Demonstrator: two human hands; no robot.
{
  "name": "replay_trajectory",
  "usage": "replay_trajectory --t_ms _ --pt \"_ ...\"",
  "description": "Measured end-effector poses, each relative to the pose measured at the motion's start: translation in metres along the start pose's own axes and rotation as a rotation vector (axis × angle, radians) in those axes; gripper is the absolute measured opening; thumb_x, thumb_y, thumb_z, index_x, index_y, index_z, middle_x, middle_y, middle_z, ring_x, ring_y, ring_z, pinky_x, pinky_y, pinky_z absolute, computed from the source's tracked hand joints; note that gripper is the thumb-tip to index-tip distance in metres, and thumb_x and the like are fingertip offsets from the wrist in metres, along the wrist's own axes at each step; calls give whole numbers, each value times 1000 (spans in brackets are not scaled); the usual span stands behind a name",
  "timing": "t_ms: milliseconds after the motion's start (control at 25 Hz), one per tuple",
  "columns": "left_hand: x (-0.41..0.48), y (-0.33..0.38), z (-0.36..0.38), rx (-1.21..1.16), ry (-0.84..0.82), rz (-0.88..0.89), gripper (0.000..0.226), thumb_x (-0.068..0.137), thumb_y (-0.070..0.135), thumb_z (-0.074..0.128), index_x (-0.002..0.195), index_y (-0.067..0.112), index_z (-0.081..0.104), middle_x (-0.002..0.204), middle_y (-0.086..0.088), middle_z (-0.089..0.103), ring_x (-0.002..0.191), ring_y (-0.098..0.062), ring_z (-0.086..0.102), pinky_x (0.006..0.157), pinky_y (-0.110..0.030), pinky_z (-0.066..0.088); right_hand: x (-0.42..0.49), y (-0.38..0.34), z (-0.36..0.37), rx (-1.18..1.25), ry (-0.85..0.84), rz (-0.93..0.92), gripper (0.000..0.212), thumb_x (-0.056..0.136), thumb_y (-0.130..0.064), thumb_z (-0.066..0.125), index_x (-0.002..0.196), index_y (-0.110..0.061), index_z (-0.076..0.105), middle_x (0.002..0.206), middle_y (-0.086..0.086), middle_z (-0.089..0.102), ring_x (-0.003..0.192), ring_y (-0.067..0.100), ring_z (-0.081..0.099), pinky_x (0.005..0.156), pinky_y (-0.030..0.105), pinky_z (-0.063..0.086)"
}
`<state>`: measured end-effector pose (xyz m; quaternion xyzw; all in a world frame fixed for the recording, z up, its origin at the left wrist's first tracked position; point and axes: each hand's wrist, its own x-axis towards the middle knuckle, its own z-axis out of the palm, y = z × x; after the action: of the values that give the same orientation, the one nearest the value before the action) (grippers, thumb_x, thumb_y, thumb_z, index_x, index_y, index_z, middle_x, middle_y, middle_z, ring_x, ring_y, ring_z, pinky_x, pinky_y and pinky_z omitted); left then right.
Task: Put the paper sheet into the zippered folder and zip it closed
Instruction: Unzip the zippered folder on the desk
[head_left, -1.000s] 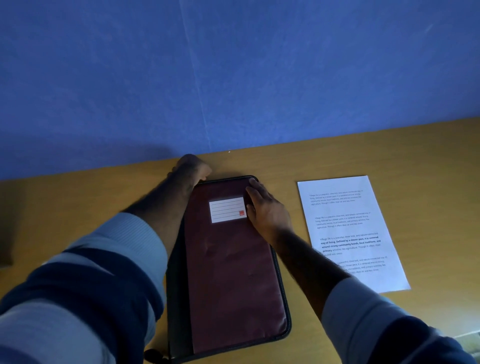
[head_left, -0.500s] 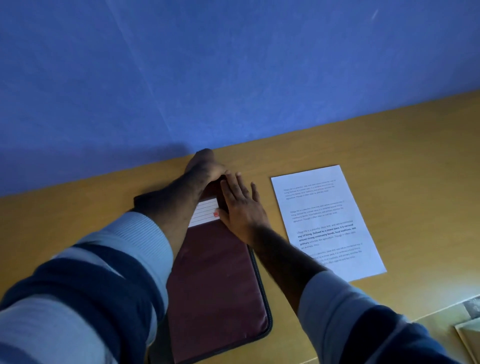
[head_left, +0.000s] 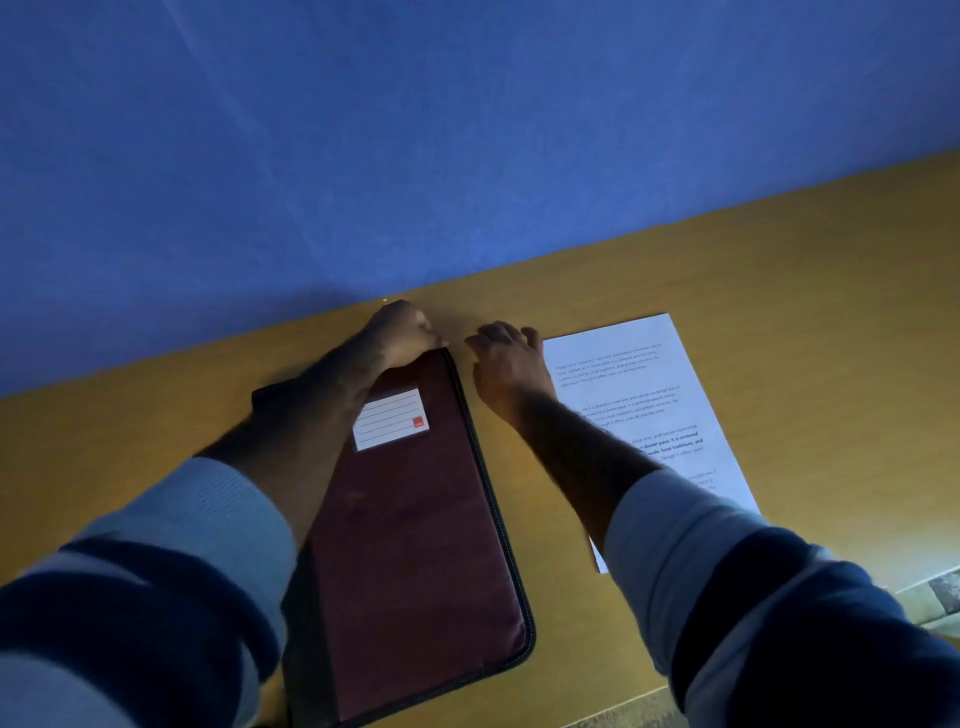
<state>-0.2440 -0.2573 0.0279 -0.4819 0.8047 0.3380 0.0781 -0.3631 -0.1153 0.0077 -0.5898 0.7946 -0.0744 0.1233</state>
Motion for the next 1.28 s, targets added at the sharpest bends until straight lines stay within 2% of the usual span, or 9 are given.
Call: replay_trajectory --t_ms 120,360,720,920,1120,1280 --pt "-4 -11 2 -16 11 36 22 94 18 70 115 12 74 122 -5 70 100 -14 58 86 -29 43 12 1 -1 -3 -31 -27 42 95 -13 57 136 -22 60 146 5 55 144 26 36 120 55 21" --pt "-1 -3 -2 76 34 67 16 92 8 68 106 13 75 116 -6 72 109 -23 64 83 -28 42 32 -11 4 65 -69 -23 38 97 -16 60 132 -29 65 156 5 46 154 31 20 123 58 16" --pt "-5 1 0 114 89 81 18 95 6 65 108 12 74 117 -7 71 108 -22 64 81 -29 43 25 -16 8 28 14 -16 37 96 -7 59 126 -25 70 156 4 48 156 33 15 123 60 8" --pt "-10 2 2 115 82 67 21 97 3 58 109 12 73 126 -8 68 118 -24 61 89 -28 43 -7 -8 11 3 75 -33 22 95 -10 63 109 -19 76 160 8 42 157 37 7 122 66 3" --pt "-20 6 5 112 90 42 23 95 0 55 102 13 73 121 -7 69 109 -24 63 88 -32 50 -50 -3 19 -34 108 -70 18 91 -6 62 97 -17 75 160 9 40 157 39 3 121 69 4" --pt "-31 14 10 141 122 6 29 95 -2 51 109 12 72 123 -9 70 111 -28 65 95 -42 56 -81 -1 25 -11 125 -57 19 88 -2 62 93 -17 74 160 9 41 156 41 4 120 69 6"
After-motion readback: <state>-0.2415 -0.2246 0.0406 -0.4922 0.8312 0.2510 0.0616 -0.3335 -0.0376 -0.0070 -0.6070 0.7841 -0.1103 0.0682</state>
